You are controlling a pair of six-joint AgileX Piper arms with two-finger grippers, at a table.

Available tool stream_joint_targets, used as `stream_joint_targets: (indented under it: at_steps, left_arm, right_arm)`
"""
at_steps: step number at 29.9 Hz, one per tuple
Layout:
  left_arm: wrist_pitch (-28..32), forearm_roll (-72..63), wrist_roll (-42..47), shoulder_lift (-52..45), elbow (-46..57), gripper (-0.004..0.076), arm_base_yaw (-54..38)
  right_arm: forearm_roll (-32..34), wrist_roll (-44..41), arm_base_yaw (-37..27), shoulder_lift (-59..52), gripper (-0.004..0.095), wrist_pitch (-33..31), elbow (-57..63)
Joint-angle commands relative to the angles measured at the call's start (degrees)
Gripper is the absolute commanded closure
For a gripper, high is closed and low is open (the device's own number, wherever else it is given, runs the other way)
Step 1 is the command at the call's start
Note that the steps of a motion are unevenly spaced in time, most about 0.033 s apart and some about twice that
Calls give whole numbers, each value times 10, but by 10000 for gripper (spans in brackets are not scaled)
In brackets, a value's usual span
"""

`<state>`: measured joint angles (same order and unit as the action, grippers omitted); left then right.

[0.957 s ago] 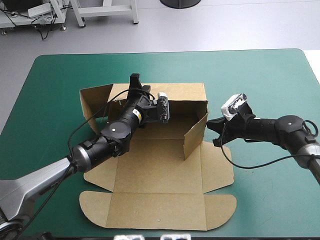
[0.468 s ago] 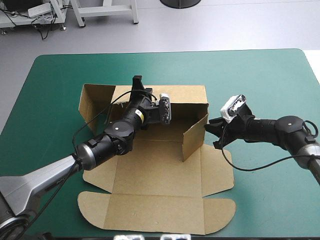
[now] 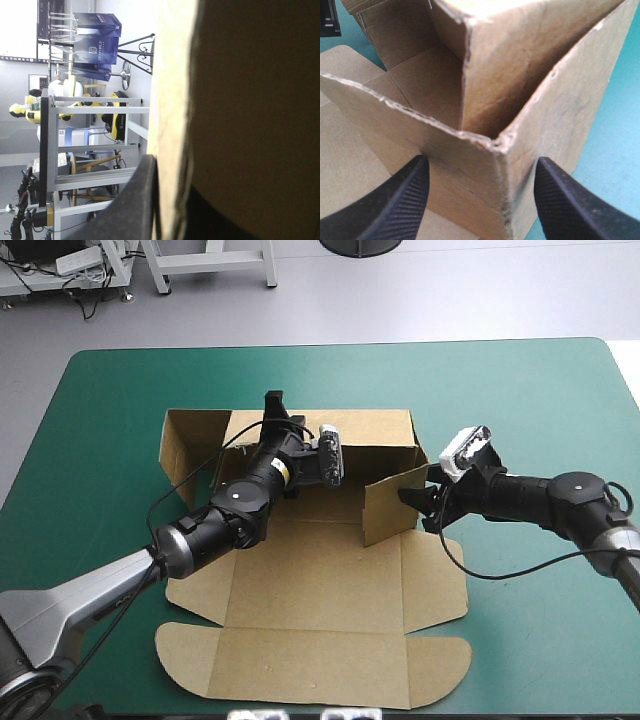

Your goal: Fold the box

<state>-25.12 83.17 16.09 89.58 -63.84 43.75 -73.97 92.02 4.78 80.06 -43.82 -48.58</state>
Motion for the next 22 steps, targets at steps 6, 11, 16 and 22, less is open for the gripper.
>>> stream_joint_targets:
  at_steps: [6,11,16,22]
  left_arm:
    - [-5,-26,20,-13,-31,732,9]
    - [-22,-25,20,2,-31,730,9]
    - [-62,-27,20,12,-31,720,9]
    - [-110,-27,50,12,-31,720,16]
  right_arm:
    - [-77,6,70,-8,336,80,-15]
    - [-111,6,95,-8,326,109,-15]
    - [-96,-13,105,-8,325,176,-15]
    - [-104,-19,105,-8,326,215,-15]
